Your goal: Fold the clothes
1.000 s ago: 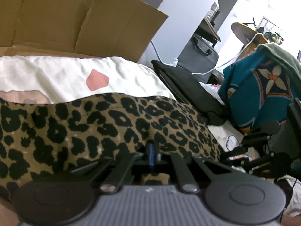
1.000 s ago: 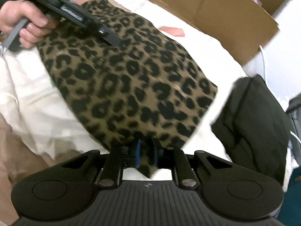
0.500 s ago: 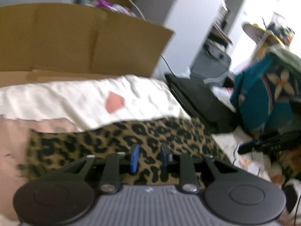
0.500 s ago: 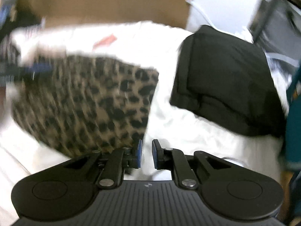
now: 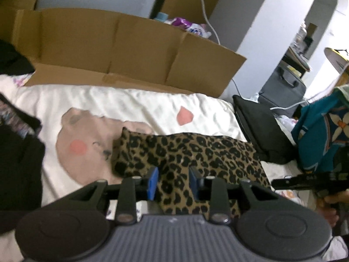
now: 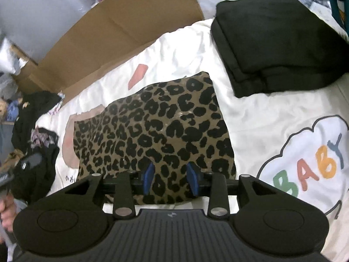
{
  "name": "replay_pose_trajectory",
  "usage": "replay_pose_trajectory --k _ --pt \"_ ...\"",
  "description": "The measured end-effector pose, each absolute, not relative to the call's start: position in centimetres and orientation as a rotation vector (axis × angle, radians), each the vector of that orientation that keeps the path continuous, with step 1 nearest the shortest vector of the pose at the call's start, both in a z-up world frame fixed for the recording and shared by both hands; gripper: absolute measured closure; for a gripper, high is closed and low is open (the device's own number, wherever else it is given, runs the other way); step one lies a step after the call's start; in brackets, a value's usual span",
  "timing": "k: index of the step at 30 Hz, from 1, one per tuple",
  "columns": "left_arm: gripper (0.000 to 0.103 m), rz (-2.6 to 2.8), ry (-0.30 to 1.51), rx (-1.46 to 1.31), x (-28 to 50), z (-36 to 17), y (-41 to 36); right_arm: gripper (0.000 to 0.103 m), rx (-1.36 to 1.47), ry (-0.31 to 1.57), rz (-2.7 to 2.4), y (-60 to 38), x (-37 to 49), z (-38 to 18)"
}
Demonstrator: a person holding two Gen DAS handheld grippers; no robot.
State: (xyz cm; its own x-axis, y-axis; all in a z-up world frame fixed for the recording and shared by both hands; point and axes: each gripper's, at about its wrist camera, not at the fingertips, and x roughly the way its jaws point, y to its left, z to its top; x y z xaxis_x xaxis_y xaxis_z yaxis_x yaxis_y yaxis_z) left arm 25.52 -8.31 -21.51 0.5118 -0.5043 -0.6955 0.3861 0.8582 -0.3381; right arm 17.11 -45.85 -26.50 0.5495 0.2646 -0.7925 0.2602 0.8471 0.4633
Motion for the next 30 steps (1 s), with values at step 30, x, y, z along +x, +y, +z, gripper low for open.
replay_pose_trajectory --k 30 --pt "0.046 -0.239 0.92 -0.087 21.4 -12.4 -10.3 0.042 0.574 0.869 0.01 -43.9 14.9 -25.3"
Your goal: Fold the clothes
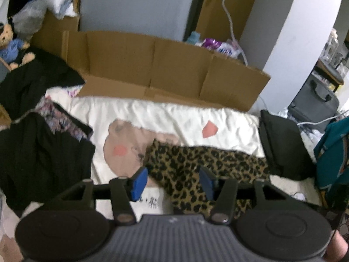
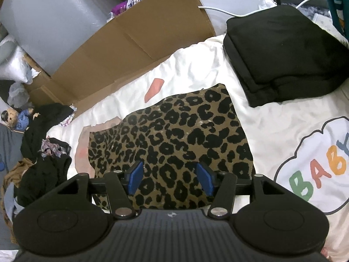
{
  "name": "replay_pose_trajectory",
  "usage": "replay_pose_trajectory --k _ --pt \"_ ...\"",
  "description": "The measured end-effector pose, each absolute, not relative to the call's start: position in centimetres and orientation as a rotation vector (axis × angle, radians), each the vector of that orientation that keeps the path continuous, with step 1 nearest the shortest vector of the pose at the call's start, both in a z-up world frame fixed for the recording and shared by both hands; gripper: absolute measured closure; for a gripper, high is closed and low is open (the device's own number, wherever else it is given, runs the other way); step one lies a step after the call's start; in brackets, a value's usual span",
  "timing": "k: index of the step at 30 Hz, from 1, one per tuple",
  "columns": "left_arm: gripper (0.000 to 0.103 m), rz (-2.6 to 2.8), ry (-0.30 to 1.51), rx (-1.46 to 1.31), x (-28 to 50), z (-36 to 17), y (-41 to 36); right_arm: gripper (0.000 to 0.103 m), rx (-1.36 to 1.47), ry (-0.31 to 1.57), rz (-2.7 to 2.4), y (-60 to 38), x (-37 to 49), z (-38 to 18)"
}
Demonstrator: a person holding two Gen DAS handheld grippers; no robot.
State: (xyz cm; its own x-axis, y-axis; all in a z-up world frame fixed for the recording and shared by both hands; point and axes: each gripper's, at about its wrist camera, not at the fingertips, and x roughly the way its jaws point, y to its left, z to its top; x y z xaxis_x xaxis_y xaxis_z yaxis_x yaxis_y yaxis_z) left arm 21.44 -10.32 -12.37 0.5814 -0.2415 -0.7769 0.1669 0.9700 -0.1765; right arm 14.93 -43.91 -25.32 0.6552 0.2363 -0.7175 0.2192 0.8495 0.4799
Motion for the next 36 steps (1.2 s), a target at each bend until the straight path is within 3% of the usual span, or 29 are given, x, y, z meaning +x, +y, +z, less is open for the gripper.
replay_pose_trajectory --k 17,21,36 --pt "0.051 -0.366 1.055 -0.072 22.1 -25.9 -12.6 0.043 0.747 0.957 0.002 -44.8 13.6 -30.3" --pt "0.06 -0.404 1.081 -0.045 22.2 -28.6 -13.5 0.043 0.8 0.979 -0.07 -46.0 13.3 -31.4" --pt "0.055 -0.521 1.037 -0.107 22.7 -32.7 -12.0 0.045 0.914 0.939 -0.142 -48.3 13.2 -33.9"
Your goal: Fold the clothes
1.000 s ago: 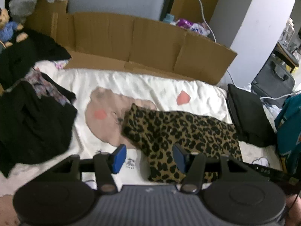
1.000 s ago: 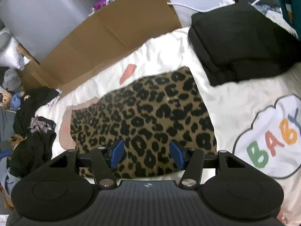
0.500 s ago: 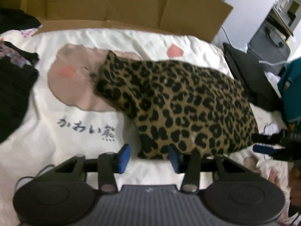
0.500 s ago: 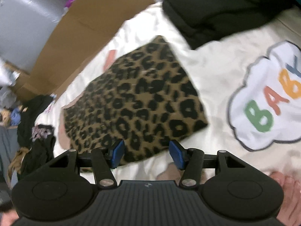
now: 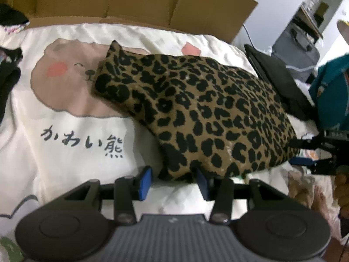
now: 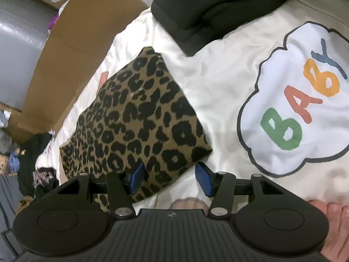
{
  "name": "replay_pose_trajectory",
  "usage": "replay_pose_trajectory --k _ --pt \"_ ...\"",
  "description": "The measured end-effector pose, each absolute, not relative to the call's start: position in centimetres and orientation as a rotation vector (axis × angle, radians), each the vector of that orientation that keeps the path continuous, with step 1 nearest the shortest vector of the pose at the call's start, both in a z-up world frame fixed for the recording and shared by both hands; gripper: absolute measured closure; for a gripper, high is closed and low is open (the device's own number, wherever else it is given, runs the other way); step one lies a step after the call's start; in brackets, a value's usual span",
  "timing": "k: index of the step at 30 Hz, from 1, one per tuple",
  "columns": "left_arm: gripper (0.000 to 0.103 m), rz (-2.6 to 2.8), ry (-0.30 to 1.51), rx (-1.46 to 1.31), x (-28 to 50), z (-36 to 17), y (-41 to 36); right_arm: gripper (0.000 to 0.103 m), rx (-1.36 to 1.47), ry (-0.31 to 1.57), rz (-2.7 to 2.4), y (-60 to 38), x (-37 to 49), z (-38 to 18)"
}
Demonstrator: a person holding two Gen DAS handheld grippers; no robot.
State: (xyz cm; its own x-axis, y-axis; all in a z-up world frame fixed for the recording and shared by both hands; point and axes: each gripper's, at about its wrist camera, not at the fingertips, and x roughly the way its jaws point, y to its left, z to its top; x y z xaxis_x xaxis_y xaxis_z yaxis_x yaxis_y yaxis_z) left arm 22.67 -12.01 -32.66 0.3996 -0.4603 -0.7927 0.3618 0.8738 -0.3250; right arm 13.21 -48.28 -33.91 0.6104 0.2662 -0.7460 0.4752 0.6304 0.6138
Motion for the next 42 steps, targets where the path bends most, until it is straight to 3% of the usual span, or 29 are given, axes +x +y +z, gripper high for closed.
replay_pose_trajectory --k 4,6,8,10,22,25,27,30,42 --pt "0.062 -0.514 1.025 -0.116 22.7 -32.7 -11.9 0.056 0.942 0.926 -0.165 -48.9 13.4 -34.6" --pt "0.078 -0.529 1.016 -0.132 22.7 -32.6 -11.7 0.067 0.938 0.916 -0.158 -49.2 13.5 -34.8" --pt "0.083 -0.541 1.0 -0.13 22.6 -32.3 -11.6 0.08 0.94 0.9 -0.147 -49.5 13.4 -34.9" --pt "0.085 -0.548 0.988 -0.118 22.4 -32.1 -11.6 0.083 0.956 0.886 -0.138 -49.7 13.1 -35.1" --pt "0.081 -0.552 1.014 -0.127 22.3 -32.0 -11.0 0.079 1.027 0.87 -0.157 -50.0 12.8 -35.5" --pt "0.073 -0.549 1.016 -0.106 22.3 -32.2 -11.1 0.073 1.027 0.875 -0.165 -49.9 13.0 -35.8" --pt "0.064 -0.542 1.012 -0.091 22.2 -32.4 -11.2 0.073 1.045 0.876 -0.167 -50.0 13.0 -35.9" --pt "0.059 -0.549 0.996 -0.101 22.2 -32.4 -11.3 0.072 1.065 0.877 -0.162 -50.1 12.8 -36.1" --pt "0.053 -0.579 0.959 -0.136 22.7 -33.2 -12.1 0.071 1.109 0.856 -0.165 -49.8 13.1 -37.0"
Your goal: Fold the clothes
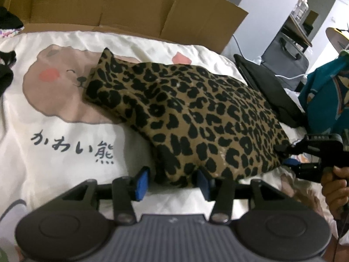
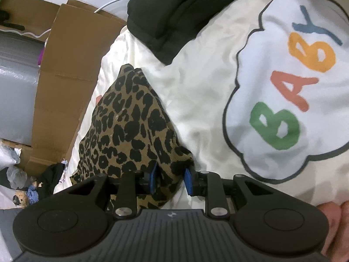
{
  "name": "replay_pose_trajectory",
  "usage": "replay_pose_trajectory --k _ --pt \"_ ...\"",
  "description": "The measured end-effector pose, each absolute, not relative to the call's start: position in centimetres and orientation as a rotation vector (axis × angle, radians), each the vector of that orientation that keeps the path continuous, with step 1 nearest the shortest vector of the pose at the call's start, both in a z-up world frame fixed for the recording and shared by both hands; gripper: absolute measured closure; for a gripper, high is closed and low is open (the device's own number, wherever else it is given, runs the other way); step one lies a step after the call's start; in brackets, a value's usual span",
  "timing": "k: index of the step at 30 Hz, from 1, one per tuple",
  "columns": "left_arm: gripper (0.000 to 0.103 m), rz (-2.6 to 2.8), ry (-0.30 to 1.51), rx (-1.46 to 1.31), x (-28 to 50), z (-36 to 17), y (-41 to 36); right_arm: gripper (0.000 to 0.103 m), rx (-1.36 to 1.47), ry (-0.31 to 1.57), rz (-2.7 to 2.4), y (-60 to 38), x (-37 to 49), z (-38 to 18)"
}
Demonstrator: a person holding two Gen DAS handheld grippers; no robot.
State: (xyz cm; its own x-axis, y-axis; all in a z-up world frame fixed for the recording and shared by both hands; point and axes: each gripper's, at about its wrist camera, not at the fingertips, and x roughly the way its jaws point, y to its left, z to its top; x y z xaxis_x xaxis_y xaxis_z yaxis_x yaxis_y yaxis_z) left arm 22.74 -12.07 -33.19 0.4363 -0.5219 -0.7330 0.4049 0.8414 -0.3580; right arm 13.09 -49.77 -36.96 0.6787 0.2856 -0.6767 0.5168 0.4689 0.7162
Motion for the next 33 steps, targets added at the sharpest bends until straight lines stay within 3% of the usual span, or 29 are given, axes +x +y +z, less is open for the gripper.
replay_pose_trajectory --k 2,6,7,11,33 --pt "0.055 -0.588 0.956 -0.138 22.8 -33.3 -12.1 0.071 1.126 0.848 -0.162 -49.8 13.0 -37.2" --pt "0.092 -0.618 0.948 -0.127 22.7 -33.0 -12.3 0.073 1.156 0.84 -0.158 -50.1 13.0 -37.4" --pt "0.092 -0.625 0.946 -0.125 22.6 -32.9 -12.4 0.081 1.152 0.839 -0.154 -50.1 13.0 -37.3" --pt "0.095 -0.635 0.939 -0.128 22.3 -31.7 -12.5 0.089 1.12 0.835 -0.153 -50.1 13.1 -36.3" --pt "0.096 -0.486 0.99 -0.245 16.7 -30.2 -16.9 0.091 1.026 0.811 -0.109 -54.9 16.6 -33.5"
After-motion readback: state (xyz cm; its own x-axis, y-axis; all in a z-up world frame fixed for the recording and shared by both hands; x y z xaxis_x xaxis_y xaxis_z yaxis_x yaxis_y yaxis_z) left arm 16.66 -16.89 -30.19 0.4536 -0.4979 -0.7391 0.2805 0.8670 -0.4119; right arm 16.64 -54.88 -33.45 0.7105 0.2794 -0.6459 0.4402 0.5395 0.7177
